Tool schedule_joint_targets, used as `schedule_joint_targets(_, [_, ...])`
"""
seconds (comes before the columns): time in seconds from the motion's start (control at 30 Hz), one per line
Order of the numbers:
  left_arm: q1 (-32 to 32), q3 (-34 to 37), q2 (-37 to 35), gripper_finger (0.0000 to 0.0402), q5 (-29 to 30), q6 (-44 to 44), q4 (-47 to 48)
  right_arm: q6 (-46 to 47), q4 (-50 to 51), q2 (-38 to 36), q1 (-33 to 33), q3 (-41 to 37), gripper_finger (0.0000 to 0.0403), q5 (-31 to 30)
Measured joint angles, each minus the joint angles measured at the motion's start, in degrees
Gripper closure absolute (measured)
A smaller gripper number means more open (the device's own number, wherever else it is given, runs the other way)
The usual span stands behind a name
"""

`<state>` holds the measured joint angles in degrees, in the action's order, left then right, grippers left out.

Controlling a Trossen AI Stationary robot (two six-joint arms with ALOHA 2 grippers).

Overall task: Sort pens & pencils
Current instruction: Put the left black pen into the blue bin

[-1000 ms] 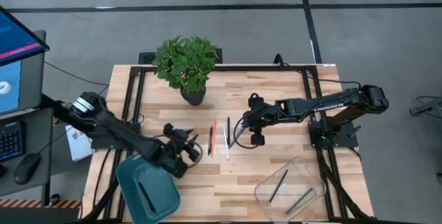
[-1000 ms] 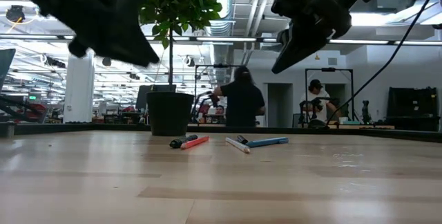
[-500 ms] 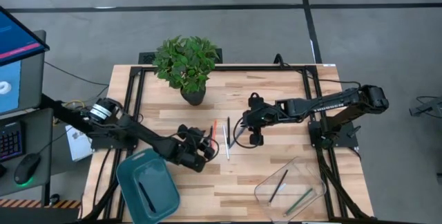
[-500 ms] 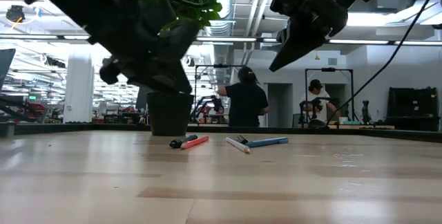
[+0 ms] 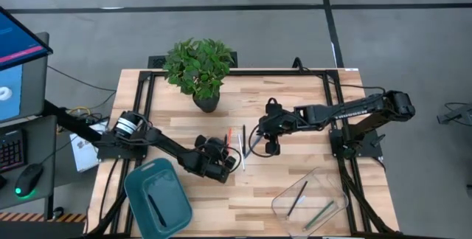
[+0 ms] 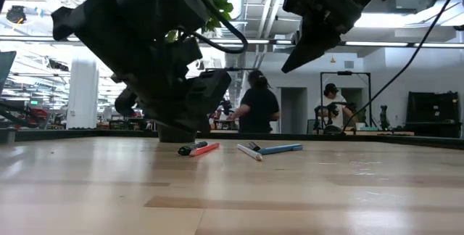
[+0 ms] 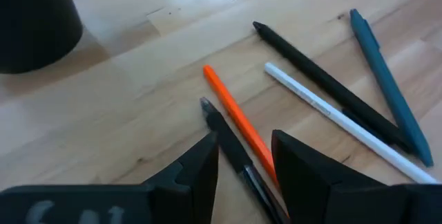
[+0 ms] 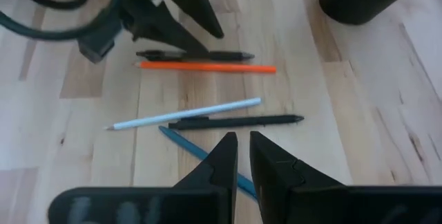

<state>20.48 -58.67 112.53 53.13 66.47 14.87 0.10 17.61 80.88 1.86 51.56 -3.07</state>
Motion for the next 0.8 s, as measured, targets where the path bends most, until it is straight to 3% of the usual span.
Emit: schedule_joint_targets(0.8, [-1.84, -0.02, -0.04, 0.0274, -8.75, 1.39, -3.96, 0.07, 2.14, 0.00, 0.00, 3.57, 0.0340, 0.04])
